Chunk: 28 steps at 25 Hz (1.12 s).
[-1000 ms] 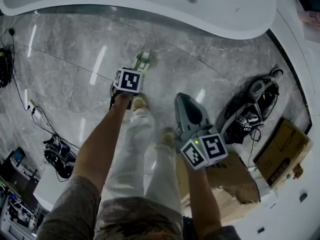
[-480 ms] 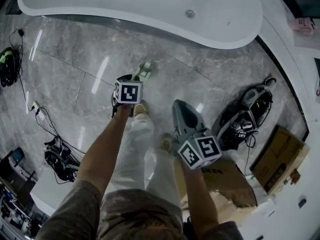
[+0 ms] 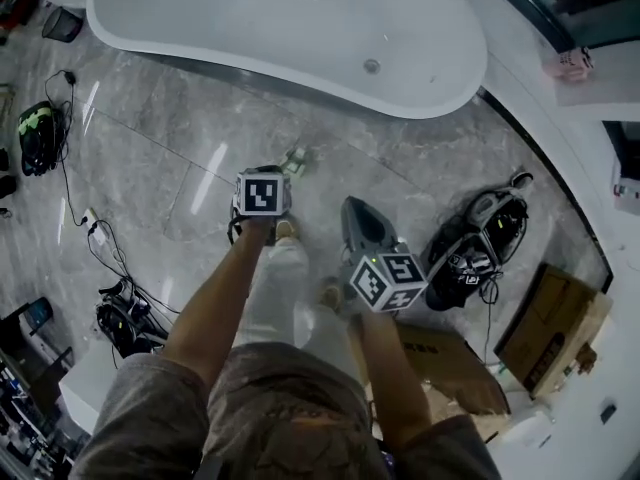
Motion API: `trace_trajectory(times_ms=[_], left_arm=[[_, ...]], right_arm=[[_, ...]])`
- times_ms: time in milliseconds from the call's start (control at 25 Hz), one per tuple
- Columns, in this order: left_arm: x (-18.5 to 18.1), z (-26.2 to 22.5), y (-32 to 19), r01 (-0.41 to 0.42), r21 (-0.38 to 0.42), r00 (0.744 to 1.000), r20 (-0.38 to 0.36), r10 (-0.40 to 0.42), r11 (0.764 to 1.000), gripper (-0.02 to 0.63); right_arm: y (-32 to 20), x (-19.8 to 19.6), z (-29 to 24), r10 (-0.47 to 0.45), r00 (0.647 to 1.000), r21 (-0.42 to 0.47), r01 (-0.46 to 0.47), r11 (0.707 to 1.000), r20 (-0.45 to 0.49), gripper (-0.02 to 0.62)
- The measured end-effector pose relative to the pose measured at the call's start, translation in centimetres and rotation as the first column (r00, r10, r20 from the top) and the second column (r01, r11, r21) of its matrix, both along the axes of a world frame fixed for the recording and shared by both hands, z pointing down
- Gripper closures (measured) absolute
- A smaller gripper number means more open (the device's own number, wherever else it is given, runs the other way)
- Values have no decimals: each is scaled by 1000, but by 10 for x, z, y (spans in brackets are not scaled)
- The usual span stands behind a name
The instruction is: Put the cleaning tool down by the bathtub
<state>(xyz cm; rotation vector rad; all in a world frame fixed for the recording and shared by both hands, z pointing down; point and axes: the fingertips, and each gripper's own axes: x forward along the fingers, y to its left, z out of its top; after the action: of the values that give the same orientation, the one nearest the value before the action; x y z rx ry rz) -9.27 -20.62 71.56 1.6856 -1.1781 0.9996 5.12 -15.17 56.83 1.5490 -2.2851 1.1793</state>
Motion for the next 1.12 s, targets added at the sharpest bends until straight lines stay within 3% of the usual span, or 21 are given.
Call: trace_trajectory(times_ms=[120, 320, 560, 880, 1120], left_arm=[[0, -59, 5, 14, 43, 1000, -20, -13, 999, 598], [13, -163, 15, -18, 151, 994, -105, 34, 988, 598], [29, -275, 47, -86, 303, 970, -191, 149, 949, 598], [47, -389, 102, -103, 489, 925, -272, 264, 866, 598], [45, -454, 142, -62, 641, 881, -325, 345, 765, 598]], right_arm=[[7, 2, -37, -12, 1000, 10, 12, 1000, 14, 595], [22, 7, -93, -48, 998, 35, 46, 998, 44, 595], [38, 2, -172, -137, 988, 146, 126, 981, 67, 595], [74, 0, -267, -247, 969, 319, 227, 920, 22, 597], [105, -10, -320, -305, 951, 443, 292, 848, -44, 595]])
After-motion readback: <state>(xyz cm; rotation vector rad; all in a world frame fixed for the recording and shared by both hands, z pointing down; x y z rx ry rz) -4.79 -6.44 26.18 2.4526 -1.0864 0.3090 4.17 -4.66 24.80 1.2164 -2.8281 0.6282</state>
